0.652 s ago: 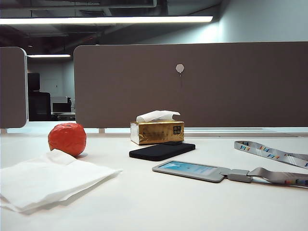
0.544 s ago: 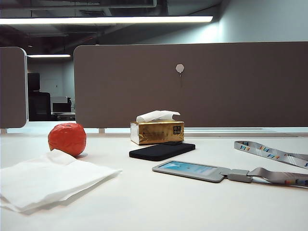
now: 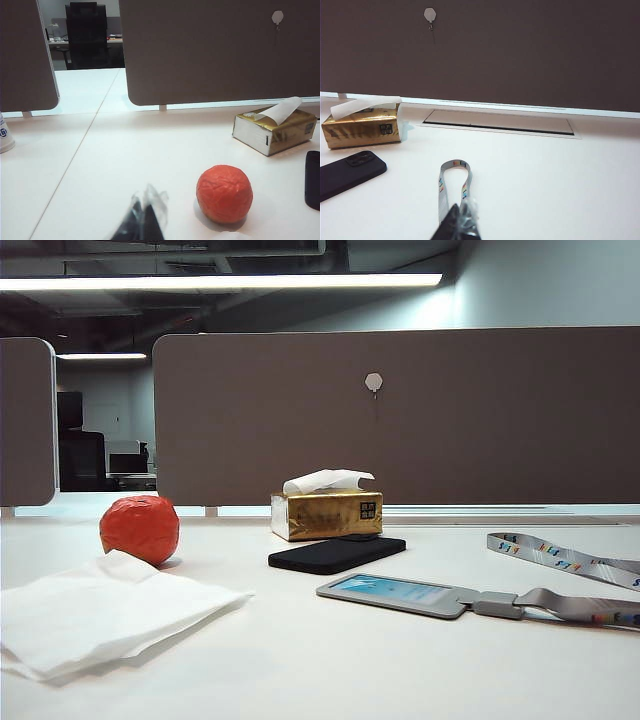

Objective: Pull out a tissue from the tissue box and use it to cover the ID card on the tabletop.

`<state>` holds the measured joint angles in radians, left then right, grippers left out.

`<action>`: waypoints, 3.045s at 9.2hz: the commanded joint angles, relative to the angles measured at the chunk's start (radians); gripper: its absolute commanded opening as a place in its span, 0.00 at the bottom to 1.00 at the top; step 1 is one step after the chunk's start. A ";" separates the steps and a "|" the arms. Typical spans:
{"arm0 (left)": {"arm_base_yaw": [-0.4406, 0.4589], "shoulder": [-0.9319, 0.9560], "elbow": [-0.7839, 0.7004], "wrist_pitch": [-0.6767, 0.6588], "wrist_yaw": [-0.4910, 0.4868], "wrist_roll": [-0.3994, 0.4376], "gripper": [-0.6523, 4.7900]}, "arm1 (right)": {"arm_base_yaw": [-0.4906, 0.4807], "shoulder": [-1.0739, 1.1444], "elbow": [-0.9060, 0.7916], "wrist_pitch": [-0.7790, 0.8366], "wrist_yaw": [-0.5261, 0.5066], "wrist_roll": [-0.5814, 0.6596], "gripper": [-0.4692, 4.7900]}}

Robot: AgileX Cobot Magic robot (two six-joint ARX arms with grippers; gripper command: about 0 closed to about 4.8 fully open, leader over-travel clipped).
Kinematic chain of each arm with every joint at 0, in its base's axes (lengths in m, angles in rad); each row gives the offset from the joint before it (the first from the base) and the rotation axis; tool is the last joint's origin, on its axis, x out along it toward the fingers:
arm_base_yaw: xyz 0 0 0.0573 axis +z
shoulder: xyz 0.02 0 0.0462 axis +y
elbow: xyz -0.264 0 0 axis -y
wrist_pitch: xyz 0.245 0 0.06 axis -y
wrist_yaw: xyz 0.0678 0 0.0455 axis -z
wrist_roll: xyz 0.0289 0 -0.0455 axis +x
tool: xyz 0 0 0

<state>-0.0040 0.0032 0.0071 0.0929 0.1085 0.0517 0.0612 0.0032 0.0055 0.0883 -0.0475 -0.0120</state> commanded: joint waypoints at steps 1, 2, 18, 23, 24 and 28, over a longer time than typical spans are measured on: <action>-0.001 0.001 0.004 0.018 0.162 -0.007 0.11 | 0.000 -0.001 0.000 0.135 0.003 0.004 0.08; -0.001 0.001 0.004 0.024 0.212 -0.007 0.11 | 0.000 -0.001 0.005 0.152 0.004 0.004 0.08; -0.001 0.001 0.004 0.058 0.392 -0.094 0.11 | 0.027 1.127 1.017 0.214 -0.478 -0.162 0.08; -0.001 0.001 0.004 0.058 0.393 -0.093 0.11 | 0.197 1.773 1.134 0.708 -0.485 -0.460 0.08; -0.001 0.001 0.004 0.058 0.393 -0.093 0.11 | 0.199 1.796 1.134 0.706 -0.486 -0.460 0.08; -0.001 0.001 0.004 0.058 0.393 -0.093 0.11 | 0.200 1.948 1.169 0.689 -0.415 -0.459 0.13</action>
<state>-0.0040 0.0032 0.0071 0.1387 0.4965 -0.0395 0.2592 1.9480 1.1622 0.7738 -0.4644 -0.4728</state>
